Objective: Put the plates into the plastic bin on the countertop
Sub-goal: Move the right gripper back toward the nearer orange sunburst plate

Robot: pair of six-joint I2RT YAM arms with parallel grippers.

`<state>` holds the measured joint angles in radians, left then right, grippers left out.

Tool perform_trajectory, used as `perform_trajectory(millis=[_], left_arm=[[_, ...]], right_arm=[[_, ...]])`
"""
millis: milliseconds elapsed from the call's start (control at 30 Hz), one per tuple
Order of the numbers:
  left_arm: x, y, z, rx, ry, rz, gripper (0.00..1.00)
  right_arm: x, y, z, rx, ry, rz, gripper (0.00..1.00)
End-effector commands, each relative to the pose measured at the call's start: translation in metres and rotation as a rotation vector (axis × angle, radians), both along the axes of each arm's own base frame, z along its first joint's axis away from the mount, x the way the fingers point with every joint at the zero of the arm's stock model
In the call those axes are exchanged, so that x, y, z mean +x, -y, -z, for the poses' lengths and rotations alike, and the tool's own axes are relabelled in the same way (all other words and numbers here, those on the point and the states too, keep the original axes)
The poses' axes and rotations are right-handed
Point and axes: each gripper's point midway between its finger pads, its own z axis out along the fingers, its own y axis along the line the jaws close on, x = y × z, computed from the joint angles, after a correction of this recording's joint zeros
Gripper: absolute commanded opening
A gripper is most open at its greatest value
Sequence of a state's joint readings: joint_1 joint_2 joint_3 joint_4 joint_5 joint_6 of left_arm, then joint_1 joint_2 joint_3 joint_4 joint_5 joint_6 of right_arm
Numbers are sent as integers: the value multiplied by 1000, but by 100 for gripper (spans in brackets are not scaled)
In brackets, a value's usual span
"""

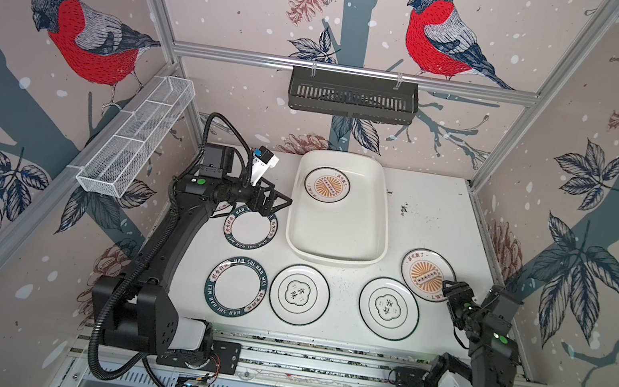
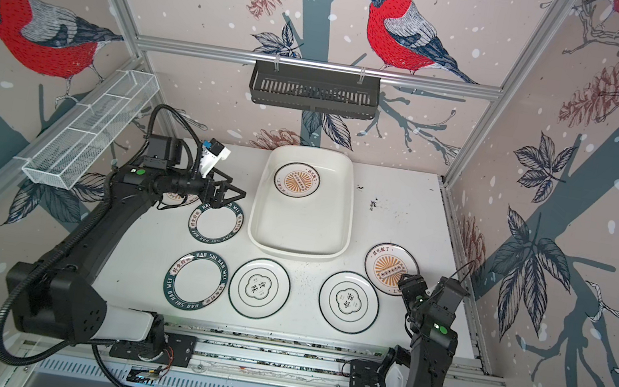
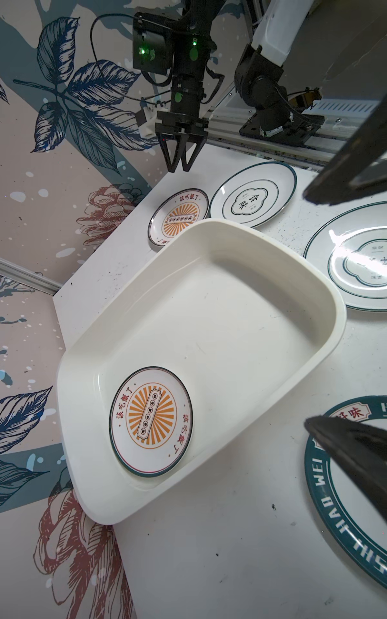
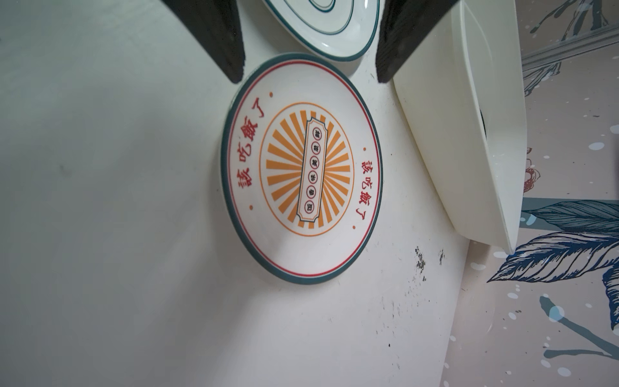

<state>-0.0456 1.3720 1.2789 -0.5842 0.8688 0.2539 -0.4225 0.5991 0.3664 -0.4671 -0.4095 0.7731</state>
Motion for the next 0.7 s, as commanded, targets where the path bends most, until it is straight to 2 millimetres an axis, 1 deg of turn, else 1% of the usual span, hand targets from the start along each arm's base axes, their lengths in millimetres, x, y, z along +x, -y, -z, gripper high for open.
perform_trajectory(millis=[0, 133, 267, 400, 533, 667], left_arm=[[0, 4, -1, -12, 23, 35, 97], [2, 6, 6, -18, 9, 51, 97], [7, 8, 13, -23, -10, 60, 97], [12, 9, 17, -37, -32, 58, 97], [18, 10, 17, -38, -32, 58, 97], [24, 9, 16, -41, -25, 50, 97]], right_arm=[[-13, -10, 3, 11, -35, -39, 64], [-23, -12, 19, 30, -81, -35, 64], [-20, -16, 31, 71, -83, -40, 62], [-22, -22, 44, 99, -117, -78, 62], [-25, -19, 56, 82, -157, -77, 62], [-23, -17, 62, 105, -151, -53, 61]])
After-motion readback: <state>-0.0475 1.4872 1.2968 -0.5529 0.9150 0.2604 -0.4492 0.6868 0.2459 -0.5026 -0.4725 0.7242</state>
